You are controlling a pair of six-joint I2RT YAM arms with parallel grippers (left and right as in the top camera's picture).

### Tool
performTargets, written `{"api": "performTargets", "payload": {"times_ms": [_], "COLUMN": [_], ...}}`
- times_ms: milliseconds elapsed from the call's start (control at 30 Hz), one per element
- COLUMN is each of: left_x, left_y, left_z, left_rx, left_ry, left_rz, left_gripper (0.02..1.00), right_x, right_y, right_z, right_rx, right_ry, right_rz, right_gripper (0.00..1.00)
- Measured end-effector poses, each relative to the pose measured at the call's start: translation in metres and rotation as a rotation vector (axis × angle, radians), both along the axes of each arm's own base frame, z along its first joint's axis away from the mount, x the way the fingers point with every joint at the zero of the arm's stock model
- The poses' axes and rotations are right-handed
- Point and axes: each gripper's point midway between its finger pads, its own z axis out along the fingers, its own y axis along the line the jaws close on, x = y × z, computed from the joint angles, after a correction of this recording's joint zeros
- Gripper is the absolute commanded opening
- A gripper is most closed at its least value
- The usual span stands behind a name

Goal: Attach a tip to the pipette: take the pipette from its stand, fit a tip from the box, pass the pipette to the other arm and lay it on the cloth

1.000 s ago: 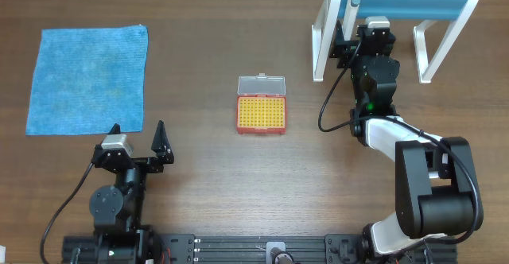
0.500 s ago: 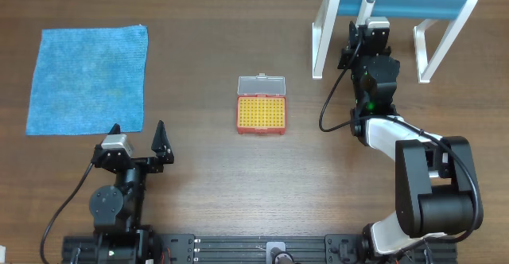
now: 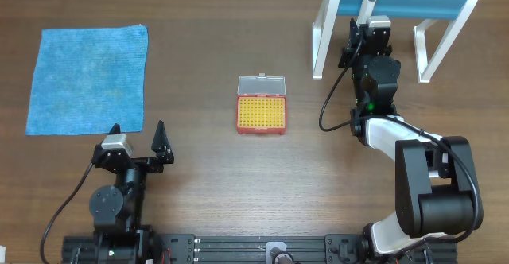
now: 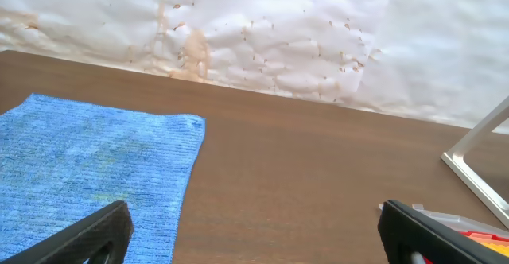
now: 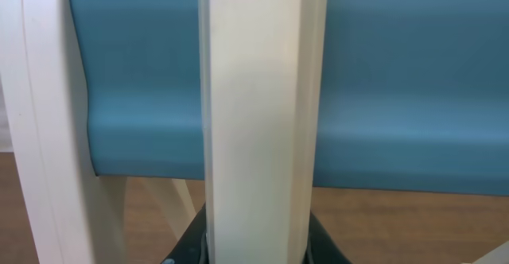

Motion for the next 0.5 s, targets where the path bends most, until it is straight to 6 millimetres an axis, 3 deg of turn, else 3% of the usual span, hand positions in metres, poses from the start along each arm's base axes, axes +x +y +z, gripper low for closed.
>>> {"api": "performTargets", "payload": {"times_ms": [500], "left_x": [0.0], "left_y": [0.0], "left_z": [0.0], "left_rx": [0.0], "left_ry": [0.0], "left_rz": [0.0], "left_gripper": [0.996], "right_x": [-0.006], "right_y": [0.001], "right_z": [0.014], "right_rx": [0.002], "right_ry": [-0.037], "right_rz": [0.002], "right_gripper": [0.082]}}
